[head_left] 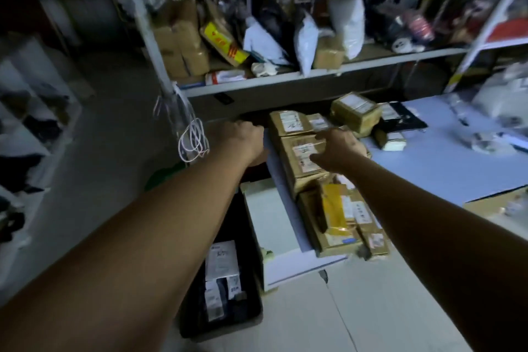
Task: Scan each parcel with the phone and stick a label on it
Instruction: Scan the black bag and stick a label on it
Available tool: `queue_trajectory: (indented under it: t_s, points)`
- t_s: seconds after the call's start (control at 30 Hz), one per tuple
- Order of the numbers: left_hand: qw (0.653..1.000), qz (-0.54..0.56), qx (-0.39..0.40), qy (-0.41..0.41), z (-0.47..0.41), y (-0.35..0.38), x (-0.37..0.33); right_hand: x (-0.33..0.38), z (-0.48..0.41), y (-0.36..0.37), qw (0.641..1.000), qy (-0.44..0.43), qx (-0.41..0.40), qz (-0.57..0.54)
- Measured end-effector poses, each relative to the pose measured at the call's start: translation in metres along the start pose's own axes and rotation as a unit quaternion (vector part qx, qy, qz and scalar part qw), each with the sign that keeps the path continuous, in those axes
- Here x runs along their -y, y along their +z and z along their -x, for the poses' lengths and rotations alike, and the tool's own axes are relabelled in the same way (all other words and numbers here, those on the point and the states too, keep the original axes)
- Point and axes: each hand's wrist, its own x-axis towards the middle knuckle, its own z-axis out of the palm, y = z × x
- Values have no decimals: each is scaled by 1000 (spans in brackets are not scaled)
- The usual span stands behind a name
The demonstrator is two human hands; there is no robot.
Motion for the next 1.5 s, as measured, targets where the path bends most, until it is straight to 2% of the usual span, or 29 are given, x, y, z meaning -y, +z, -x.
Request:
queue_trajectory:
  t_s: [0.2,0.4,0.53,0.7,0.93,1.13,1.3,1.4,1.5]
  points:
    - [1000,-8,-7,15,10,-38,-143,-127,47,-71,999,26,-4,38]
    - [998,-35,3,49,-30,-48,-250,-228,46,-106,996,56,6,68]
    - [997,-21,20,74,-91,-37,-319,-293,7,-122,994,82,12,75]
    - [994,36,3,100,-185,-19,-381,-360,-73,-138,990,92,28,104]
    - [993,83,31,82,-302,-18,-424,-427,-197,-149,990,74,64,101]
    - [994,85,52,33,-366,22,-445,-480,-288,-121,994,26,100,47]
    - [992,92,67,-61,-417,60,-473,-527,-394,-83,983,-45,165,66]
    - [971,154,117,-140,-447,70,-491,-540,-443,-56,975,-65,210,42]
    - [928,269,161,-199,-480,83,-503,-553,-482,-26,970,-79,227,-35]
